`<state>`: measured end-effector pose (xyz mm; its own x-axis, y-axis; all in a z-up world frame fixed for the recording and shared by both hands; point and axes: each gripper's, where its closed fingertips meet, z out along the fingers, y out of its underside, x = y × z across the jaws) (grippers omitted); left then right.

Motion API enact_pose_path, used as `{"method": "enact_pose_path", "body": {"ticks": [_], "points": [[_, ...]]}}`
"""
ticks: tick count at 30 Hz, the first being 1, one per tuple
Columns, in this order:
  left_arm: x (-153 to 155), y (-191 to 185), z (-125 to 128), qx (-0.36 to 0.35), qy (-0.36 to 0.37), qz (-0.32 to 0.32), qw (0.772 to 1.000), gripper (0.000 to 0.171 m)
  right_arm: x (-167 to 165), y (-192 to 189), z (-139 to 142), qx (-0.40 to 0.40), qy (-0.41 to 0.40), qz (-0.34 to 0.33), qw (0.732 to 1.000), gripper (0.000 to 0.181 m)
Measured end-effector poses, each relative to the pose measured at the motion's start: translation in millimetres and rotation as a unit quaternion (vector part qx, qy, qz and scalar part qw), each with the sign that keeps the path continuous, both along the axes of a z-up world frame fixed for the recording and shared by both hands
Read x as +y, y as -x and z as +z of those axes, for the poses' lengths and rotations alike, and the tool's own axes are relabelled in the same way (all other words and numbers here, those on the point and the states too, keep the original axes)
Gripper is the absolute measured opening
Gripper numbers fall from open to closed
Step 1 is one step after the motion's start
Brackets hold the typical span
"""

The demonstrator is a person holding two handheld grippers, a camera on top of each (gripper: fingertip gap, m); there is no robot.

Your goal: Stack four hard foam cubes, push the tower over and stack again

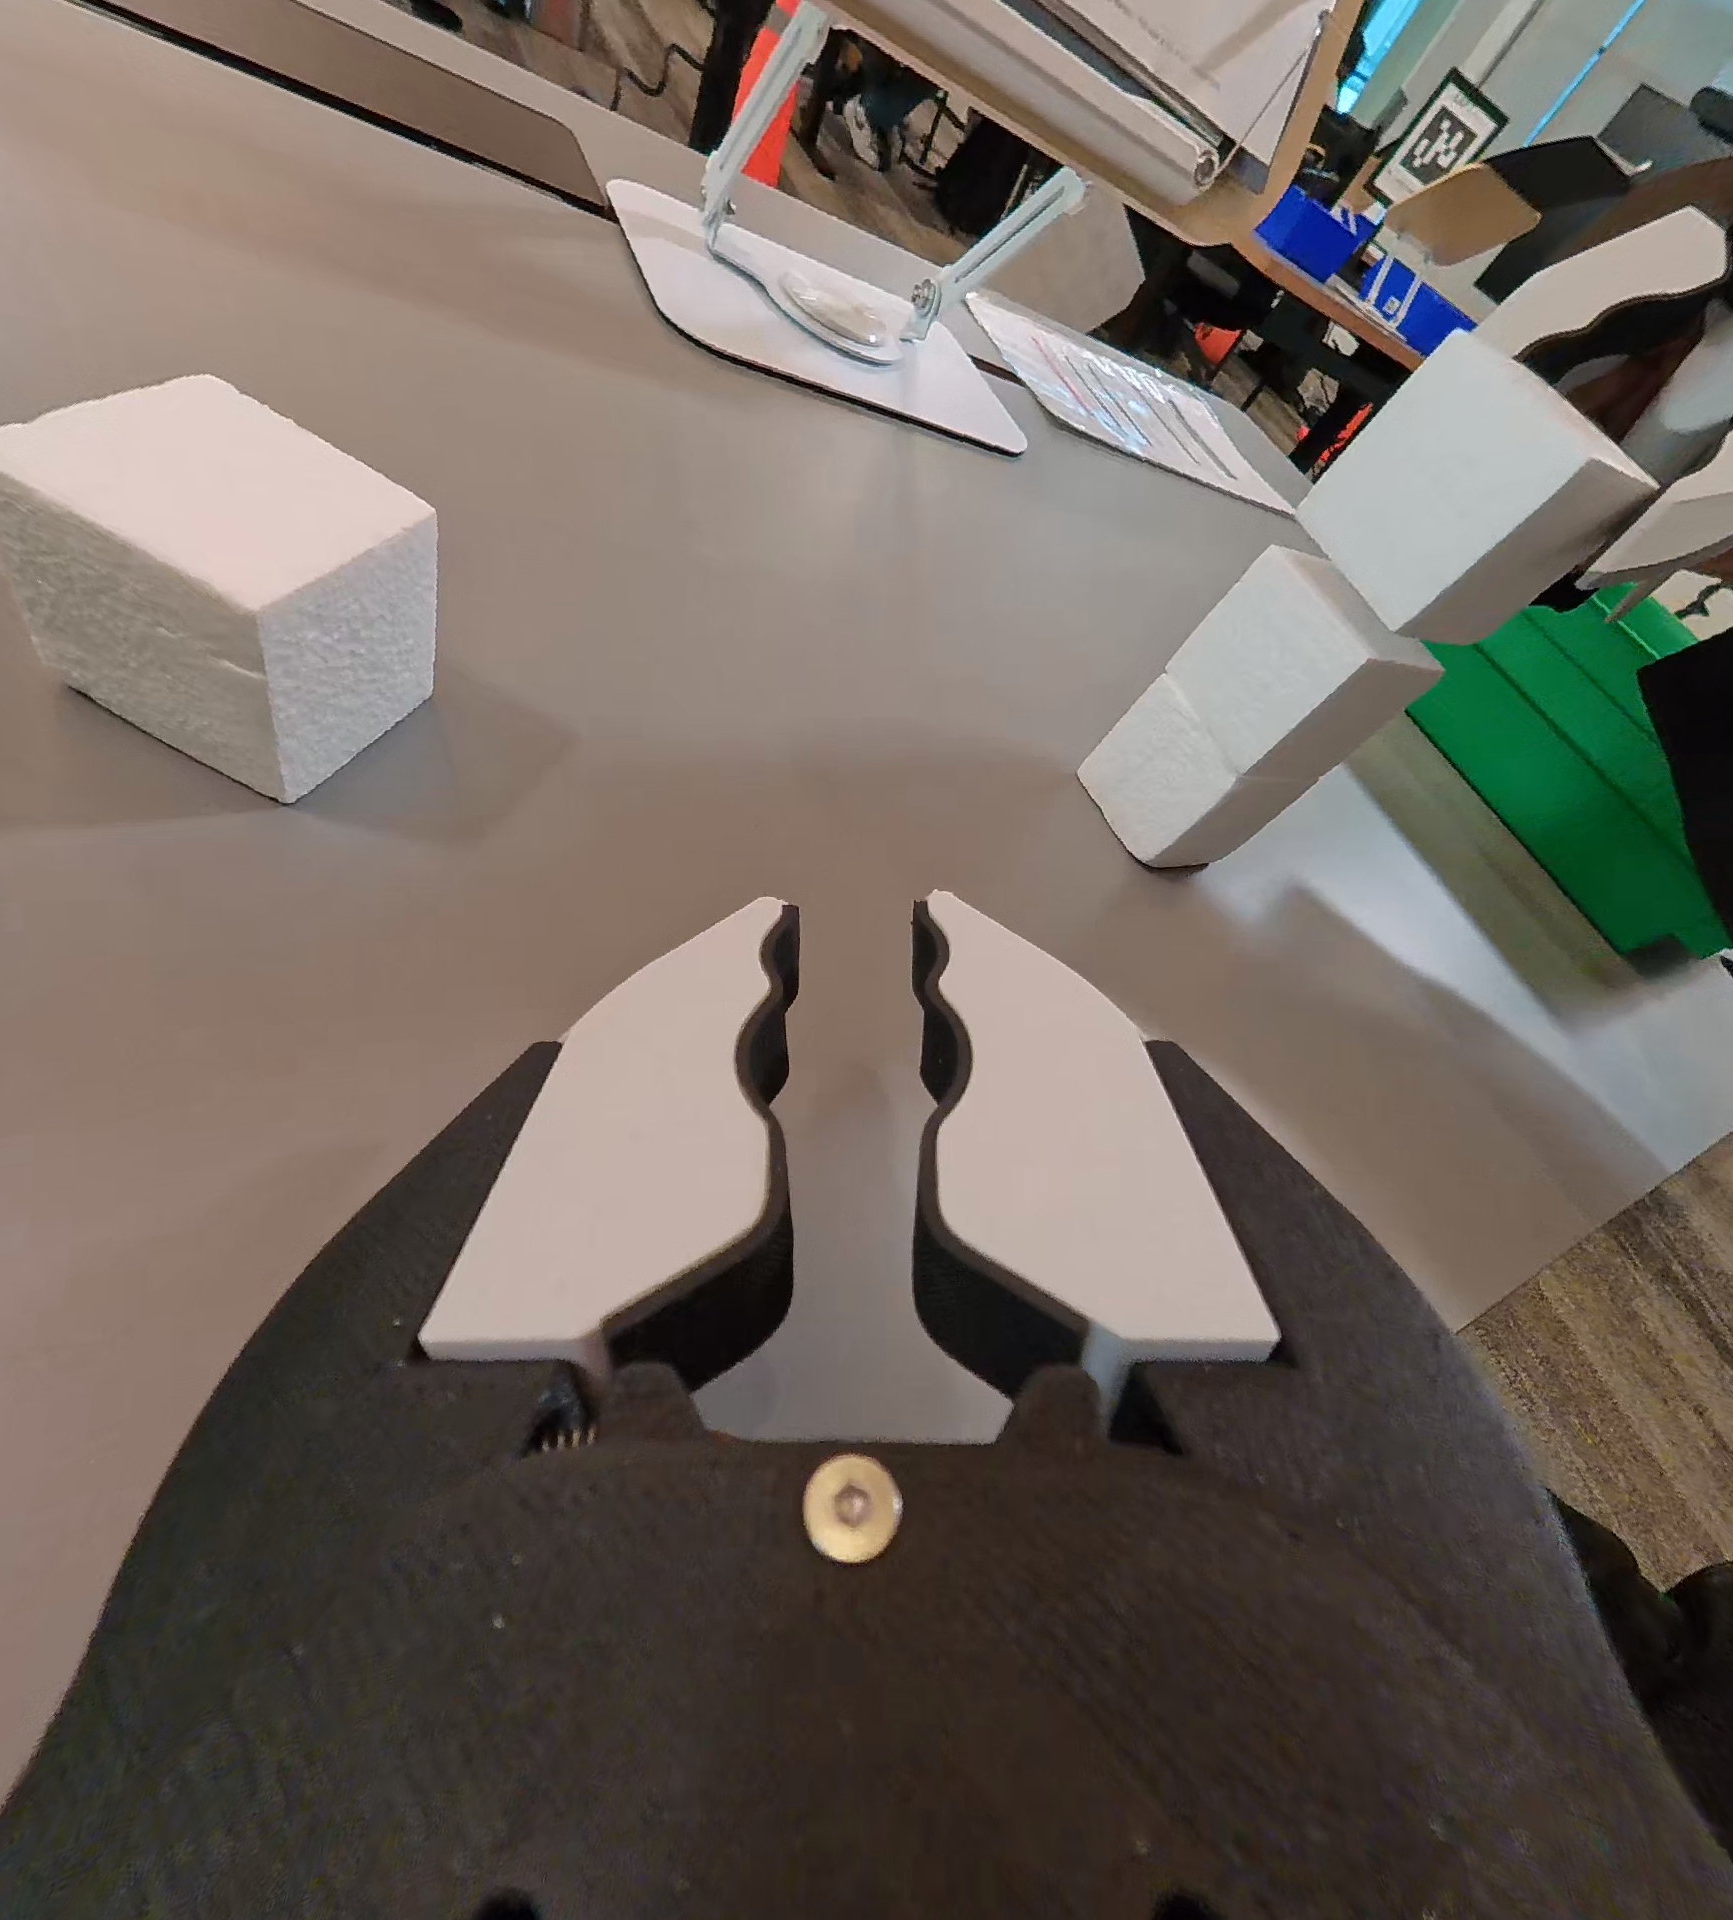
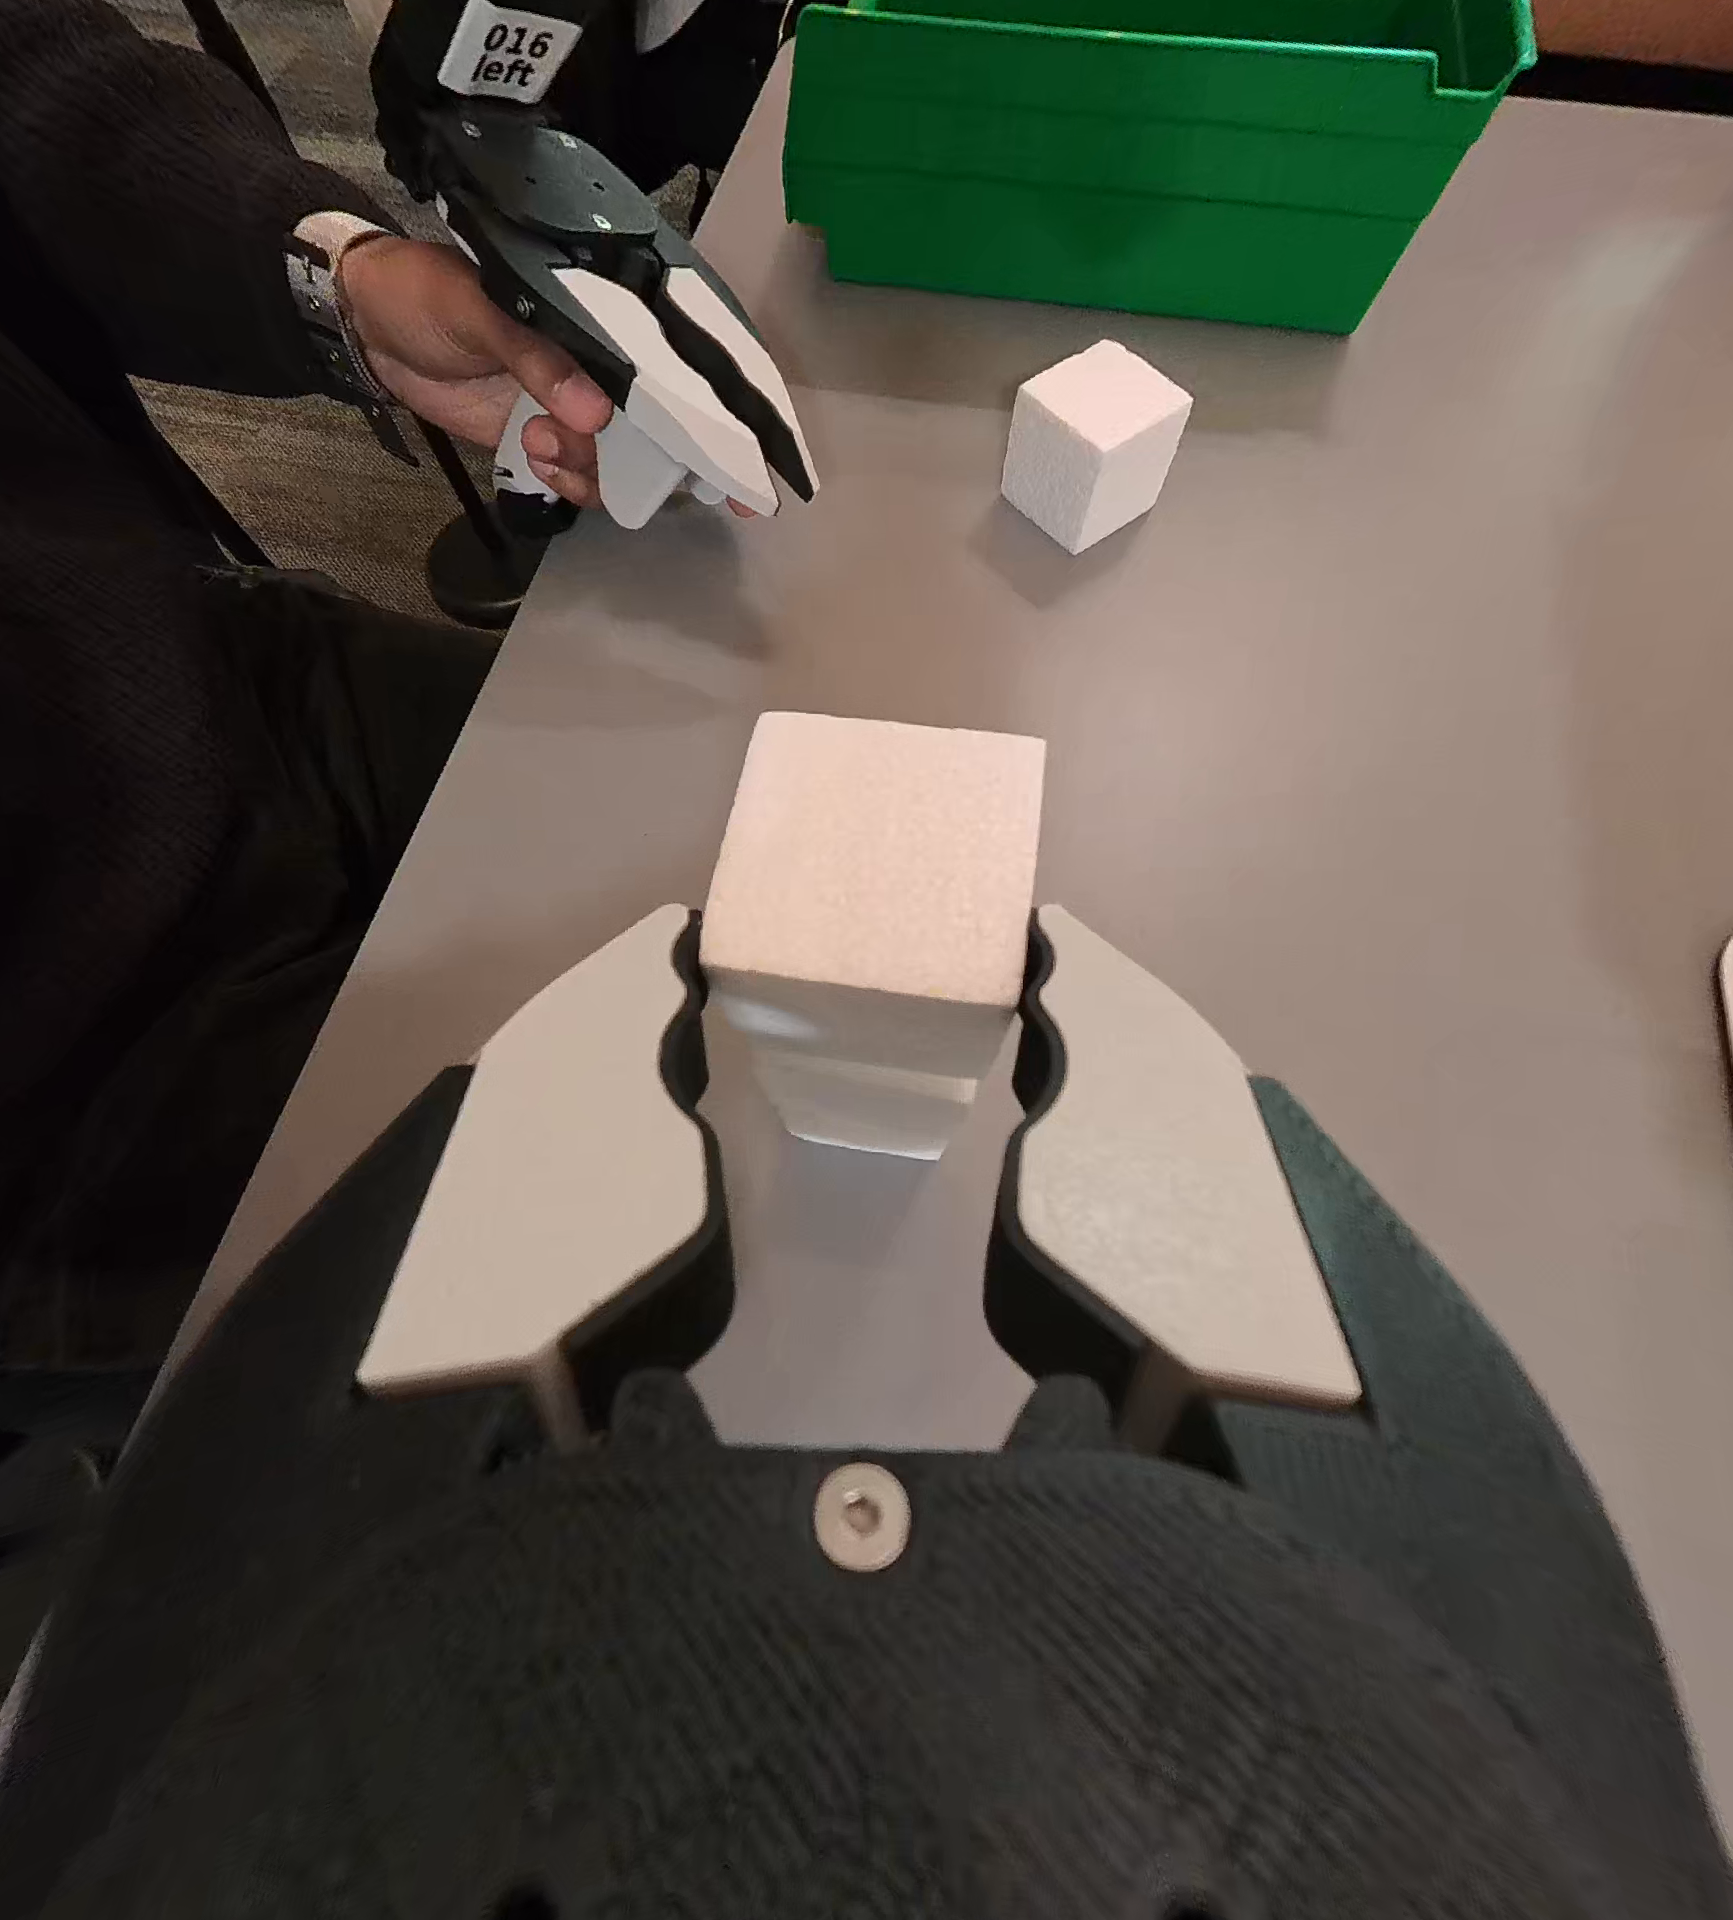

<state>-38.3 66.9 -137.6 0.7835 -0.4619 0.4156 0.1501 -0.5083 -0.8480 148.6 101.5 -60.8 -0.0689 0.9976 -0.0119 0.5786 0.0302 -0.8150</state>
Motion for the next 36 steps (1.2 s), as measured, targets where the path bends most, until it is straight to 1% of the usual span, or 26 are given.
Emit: {"method": "enact_pose_path", "body": {"ticks": [12,21,36], "points": [[-0.7,-0.9,-0.9,0.001,0.002,-0.003,1.0,0.021,-1.1,-0.4,0.9,0.003,-0.007,0.0,1.0,0.058],[-0.8,-0.8,-1.4,0.001,0.004,-0.004,1.0,0.022,-0.3,-1.4,-8.1,-0.008,0.001,0.0,1.0,0.058],[-0.2,1.2,-2.0,0.0,0.006,-0.001,1.0,0.022,0.9,-2.6,-9.4,0.008,0.007,-0.002,1.0,0.059]]}}
